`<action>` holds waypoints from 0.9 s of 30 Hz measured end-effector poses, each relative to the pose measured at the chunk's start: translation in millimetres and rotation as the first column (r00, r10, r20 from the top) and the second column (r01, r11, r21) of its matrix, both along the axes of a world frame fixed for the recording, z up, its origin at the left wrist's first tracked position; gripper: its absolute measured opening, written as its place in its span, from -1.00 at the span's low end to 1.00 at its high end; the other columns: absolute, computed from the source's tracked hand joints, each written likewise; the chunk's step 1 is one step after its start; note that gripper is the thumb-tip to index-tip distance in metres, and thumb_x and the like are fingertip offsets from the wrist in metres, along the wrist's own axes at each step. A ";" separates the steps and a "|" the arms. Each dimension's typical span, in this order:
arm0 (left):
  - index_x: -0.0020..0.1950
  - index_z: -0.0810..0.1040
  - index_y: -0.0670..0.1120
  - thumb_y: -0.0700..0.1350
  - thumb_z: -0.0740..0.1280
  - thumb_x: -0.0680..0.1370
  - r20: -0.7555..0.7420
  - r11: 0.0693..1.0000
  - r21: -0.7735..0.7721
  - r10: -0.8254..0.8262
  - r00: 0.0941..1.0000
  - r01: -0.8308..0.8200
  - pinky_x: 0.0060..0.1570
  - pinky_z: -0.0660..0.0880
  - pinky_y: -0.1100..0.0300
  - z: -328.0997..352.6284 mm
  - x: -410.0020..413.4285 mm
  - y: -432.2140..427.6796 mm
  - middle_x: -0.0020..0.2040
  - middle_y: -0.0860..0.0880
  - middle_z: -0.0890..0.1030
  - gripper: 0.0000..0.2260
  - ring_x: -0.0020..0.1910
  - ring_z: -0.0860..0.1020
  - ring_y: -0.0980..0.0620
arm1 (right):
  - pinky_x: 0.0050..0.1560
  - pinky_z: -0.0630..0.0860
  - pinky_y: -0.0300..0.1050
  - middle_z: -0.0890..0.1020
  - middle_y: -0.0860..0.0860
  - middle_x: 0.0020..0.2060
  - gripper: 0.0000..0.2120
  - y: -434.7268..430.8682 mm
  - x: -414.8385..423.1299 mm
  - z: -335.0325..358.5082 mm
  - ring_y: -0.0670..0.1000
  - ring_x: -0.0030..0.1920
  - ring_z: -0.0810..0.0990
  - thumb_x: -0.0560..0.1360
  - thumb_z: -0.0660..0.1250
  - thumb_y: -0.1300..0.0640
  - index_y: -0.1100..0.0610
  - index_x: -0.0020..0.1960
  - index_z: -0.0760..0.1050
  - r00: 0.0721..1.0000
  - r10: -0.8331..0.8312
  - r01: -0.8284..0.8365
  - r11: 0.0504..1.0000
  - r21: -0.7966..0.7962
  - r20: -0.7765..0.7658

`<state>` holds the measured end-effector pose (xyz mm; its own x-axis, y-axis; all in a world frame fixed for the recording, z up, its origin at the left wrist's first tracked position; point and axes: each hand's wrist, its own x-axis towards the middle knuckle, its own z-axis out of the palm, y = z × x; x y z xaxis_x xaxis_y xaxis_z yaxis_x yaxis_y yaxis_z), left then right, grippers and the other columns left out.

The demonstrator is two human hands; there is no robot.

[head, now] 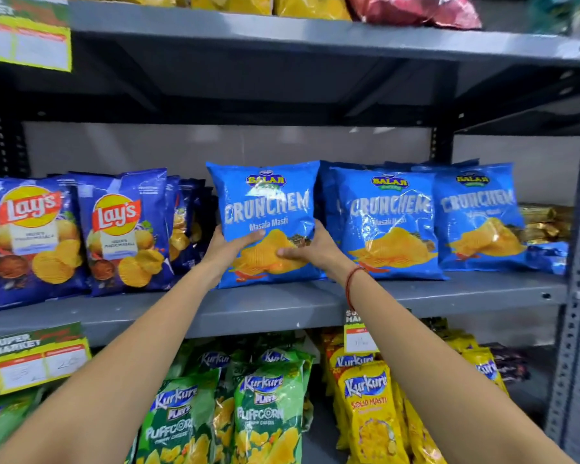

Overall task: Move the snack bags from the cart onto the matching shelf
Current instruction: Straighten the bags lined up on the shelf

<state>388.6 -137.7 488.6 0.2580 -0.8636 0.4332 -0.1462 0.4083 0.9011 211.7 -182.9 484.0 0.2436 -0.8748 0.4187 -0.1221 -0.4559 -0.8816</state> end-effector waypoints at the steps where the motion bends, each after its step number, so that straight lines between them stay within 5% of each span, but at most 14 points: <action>1: 0.22 0.43 -0.04 -0.13 0.49 0.39 -0.011 1.000 -0.018 0.003 1.000 -0.003 0.01 0.51 0.15 -0.6 -0.9 0.2 0.11 -0.01 0.57 -0.55 0.09 0.55 -0.01 | 0.29 0.46 -0.02 0.52 0.09 0.29 -0.16 -0.4 -0.6 1.1 0.08 0.29 0.51 0.25 0.60 0.22 0.13 0.41 0.24 1.000 -0.006 0.005 1.000 -0.023 -0.008; 10: 0.33 0.31 -0.06 -0.13 0.49 0.38 0.045 0.997 -0.079 0.024 0.999 -0.021 -0.18 0.43 0.37 -7.2 -9.8 -7.9 0.16 0.02 0.51 -0.41 0.09 0.50 0.08 | 0.22 0.40 -0.20 0.49 0.03 0.32 -0.15 -1.0 -13.8 -9.1 -0.01 0.28 0.46 0.31 0.56 0.18 0.12 0.47 0.19 0.999 -0.042 0.042 0.993 -0.112 0.003; 18: 0.36 0.32 -0.08 -0.03 0.45 0.41 0.075 0.998 0.047 0.034 0.997 -0.037 -0.21 0.43 0.34 -10.3 -5.8 -9.7 0.20 -0.04 0.52 -0.42 0.05 0.50 0.04 | 0.19 0.36 -0.24 0.50 0.01 0.33 -0.19 -1.8 -13.7 -14.6 0.04 0.35 0.45 0.33 0.55 0.05 0.10 0.45 0.21 0.997 -0.072 0.068 0.994 -0.086 -0.041; 20: 0.40 0.24 -0.09 0.01 0.48 0.37 0.104 0.996 0.028 0.083 0.991 -0.086 -0.07 0.48 0.26 -10.5 -4.0 -8.3 0.29 -0.06 0.48 -0.30 0.12 0.49 0.01 | 0.19 0.37 -0.25 0.50 0.04 0.33 -0.19 2.3 -14.9 -14.9 0.04 0.33 0.46 0.34 0.55 0.05 0.13 0.45 0.20 0.990 -0.124 0.114 0.982 -0.151 -0.060; 24: 0.47 0.12 -0.04 0.17 0.45 0.36 0.183 0.900 -0.237 0.412 0.892 -0.367 0.33 0.30 -0.01 -6.1 -10.3 -5.4 0.45 -0.09 0.28 -0.18 0.40 0.29 -0.05 | 0.36 0.38 -0.03 0.45 0.14 0.35 -0.17 14.1 -23.9 -13.7 0.09 0.36 0.41 0.37 0.51 0.01 0.18 0.49 0.17 0.963 -0.267 0.248 0.919 -0.307 -0.021; 27: 0.42 0.22 -0.11 0.12 0.31 0.48 0.097 0.703 -0.529 0.606 0.789 -0.475 0.35 0.25 0.07 5.4 -32.7 5.8 0.37 -0.16 0.32 -0.40 0.36 0.29 -0.07 | 0.21 0.35 -0.22 0.46 0.10 0.29 -0.32 28.5 -45.0 -7.0 -0.03 0.24 0.43 0.43 0.46 0.07 0.17 0.45 0.25 0.943 -0.327 0.320 0.850 -0.419 0.058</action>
